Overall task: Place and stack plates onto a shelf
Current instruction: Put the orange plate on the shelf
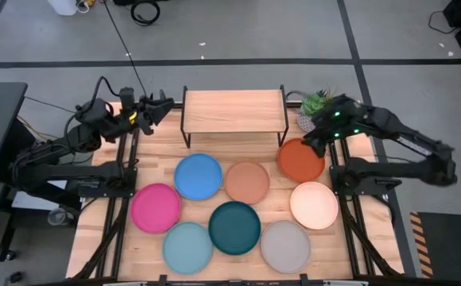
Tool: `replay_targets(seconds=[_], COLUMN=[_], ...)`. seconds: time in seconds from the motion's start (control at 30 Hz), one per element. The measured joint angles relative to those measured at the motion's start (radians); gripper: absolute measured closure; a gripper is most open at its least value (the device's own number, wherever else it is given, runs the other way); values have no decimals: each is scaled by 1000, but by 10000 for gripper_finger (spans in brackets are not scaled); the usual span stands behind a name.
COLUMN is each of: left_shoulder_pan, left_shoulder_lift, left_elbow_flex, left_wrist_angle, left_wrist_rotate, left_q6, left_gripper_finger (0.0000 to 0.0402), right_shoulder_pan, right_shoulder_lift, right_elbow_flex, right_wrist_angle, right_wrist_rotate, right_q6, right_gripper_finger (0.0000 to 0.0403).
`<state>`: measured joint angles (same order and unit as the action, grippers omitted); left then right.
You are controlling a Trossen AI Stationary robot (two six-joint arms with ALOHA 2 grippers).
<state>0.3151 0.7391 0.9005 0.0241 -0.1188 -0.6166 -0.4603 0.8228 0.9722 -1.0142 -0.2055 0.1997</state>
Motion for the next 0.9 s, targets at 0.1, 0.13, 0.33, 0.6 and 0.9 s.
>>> replay_targets(seconds=[0.1,0.13,0.33,0.6,0.9], left_shoulder_pan=[7,9,9,9,9], left_shoulder_lift=[0,0,-2,-2,-2], left_elbow_flex=[0,0,0,0,0], left_wrist_angle=[0,0,0,-53,-75], left_wrist_rotate=[0,0,27,31,64], left_q6=[0,0,1,1,1], left_gripper_finger=[242,241,241,241,241], right_shoulder_pan=[135,181,420,504,505], right_shoulder_lift=[65,84,186,323,484], right_elbow_flex=[11,11,1,-62,-143], right_wrist_angle=[-2,-9,-35,96,101], right_wrist_rotate=[123,168,423,409,340], right_q6=[24,42,156,179,241], right_gripper_finger=[264,266,276,277,223])
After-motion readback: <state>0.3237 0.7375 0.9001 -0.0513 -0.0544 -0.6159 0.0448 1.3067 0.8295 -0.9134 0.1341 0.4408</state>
